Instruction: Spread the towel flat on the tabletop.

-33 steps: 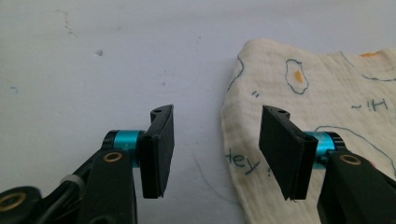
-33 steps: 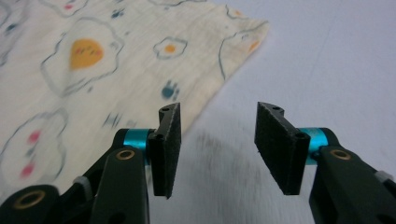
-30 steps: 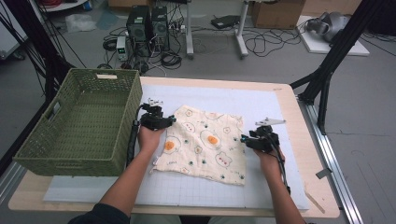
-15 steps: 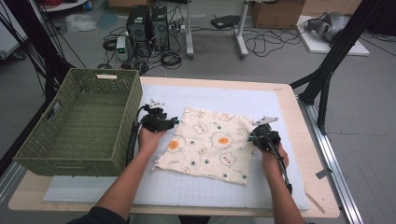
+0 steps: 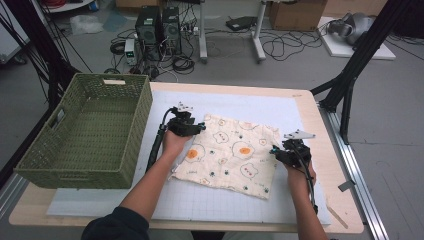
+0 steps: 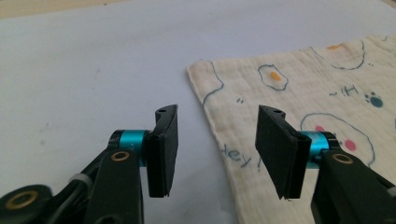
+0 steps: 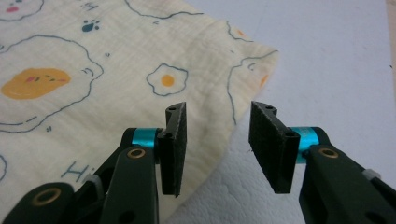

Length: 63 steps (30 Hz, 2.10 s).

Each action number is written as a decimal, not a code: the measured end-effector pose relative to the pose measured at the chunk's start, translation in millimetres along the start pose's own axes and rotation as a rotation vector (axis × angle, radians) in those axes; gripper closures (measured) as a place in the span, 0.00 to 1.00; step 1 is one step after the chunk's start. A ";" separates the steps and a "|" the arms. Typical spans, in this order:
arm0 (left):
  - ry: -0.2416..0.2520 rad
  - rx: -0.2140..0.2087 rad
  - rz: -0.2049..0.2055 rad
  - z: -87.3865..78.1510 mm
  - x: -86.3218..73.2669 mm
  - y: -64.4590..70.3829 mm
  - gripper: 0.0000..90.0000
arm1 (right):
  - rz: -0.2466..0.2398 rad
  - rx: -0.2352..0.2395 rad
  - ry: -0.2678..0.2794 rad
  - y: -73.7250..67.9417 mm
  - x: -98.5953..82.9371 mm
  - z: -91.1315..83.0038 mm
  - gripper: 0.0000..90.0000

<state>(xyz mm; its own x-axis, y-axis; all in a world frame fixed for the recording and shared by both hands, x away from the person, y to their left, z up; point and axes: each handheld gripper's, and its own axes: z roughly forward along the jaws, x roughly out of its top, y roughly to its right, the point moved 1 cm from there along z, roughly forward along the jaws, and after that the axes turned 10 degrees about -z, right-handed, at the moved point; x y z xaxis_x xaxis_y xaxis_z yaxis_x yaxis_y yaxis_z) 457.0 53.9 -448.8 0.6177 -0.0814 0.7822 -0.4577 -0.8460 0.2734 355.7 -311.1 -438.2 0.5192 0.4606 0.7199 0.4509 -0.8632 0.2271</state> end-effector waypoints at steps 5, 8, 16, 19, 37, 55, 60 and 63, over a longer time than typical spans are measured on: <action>-0.031 0.041 0.010 12.1 -2.1 1.8 0.63 | 0.086 0.010 0.050 10.9 -8.6 -8.5 0.61; -0.055 0.047 0.117 15.2 -1.4 10.7 0.78 | 0.093 0.021 0.042 11.8 -11.4 -7.5 0.61; -0.069 0.209 0.037 -1.5 3.4 -14.0 0.98 | 0.070 0.051 0.037 6.9 -9.7 -2.3 0.62; -0.049 0.252 -0.031 -14.8 -0.1 -32.6 0.98 | 0.070 0.068 0.039 6.9 -7.3 3.6 0.62; -0.012 0.098 -0.090 -36.8 -4.5 -32.3 0.55 | 0.003 0.227 0.005 -21.6 31.2 47.1 0.96; -0.037 0.020 -0.015 -61.8 -36.2 -11.7 0.58 | -0.015 0.130 0.047 -16.5 30.2 16.9 0.73; -0.028 0.000 -0.014 -74.0 -44.5 -12.1 0.63 | -0.023 0.163 0.077 -22.1 10.0 -7.2 0.69; -0.046 -0.035 -0.006 -82.2 -54.0 -9.9 0.66 | -0.042 0.183 0.053 -27.2 -2.3 -17.8 0.69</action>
<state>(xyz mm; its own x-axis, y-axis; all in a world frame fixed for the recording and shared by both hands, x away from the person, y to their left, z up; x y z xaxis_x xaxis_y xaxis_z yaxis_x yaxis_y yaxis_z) 375.6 110.0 -447.7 0.6486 -0.1016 0.7543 -0.4757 -0.8277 0.2976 329.3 -292.4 -434.4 0.4606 0.4793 0.7470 0.5982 -0.7894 0.1376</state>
